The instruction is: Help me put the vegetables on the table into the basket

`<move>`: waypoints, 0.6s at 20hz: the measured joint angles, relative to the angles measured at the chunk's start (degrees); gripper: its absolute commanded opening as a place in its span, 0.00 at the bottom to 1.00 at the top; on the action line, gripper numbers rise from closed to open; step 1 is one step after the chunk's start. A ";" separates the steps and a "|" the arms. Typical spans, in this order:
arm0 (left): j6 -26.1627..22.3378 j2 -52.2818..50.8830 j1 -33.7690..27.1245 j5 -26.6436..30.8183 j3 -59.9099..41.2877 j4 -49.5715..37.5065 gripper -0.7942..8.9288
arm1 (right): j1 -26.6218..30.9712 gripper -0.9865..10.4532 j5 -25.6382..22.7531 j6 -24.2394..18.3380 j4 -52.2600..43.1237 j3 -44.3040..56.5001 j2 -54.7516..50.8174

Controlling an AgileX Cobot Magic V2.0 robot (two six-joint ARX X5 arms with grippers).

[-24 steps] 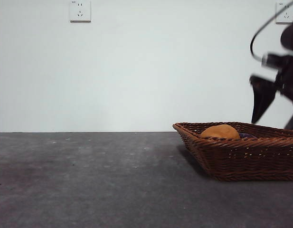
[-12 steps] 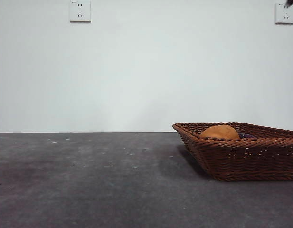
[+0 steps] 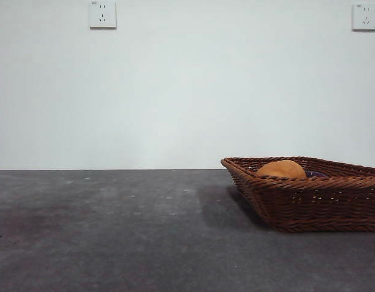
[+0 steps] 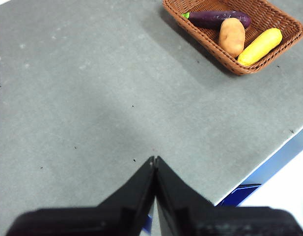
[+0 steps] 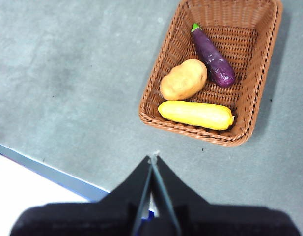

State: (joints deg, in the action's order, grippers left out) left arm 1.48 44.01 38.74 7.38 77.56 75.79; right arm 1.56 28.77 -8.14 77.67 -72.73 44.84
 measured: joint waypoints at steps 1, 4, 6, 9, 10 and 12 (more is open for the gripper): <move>0.00 0.15 0.00 0.00 0.00 0.00 0.07 | 0.00 0.08 0.00 0.04 0.00 0.00 0.04; 0.00 0.39 0.00 0.00 0.00 0.00 0.08 | 0.00 0.08 -0.02 0.35 0.00 0.00 0.39; 0.00 0.42 0.00 0.00 0.00 0.00 0.08 | 0.00 0.09 -0.02 1.11 0.00 0.00 0.57; 0.00 0.42 0.00 0.00 0.00 0.00 0.08 | 0.00 0.09 -0.79 1.49 0.00 0.00 1.33; 0.00 0.42 0.00 0.00 0.00 0.00 0.08 | 0.00 0.09 -1.57 1.49 0.00 0.00 1.90; 0.00 0.42 0.00 0.00 0.00 0.00 0.08 | 0.00 0.09 -2.75 1.53 0.00 0.00 3.37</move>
State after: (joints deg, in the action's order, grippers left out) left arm 1.48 44.42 38.74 7.38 77.56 75.79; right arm 1.56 26.02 -6.61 77.67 -72.73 48.21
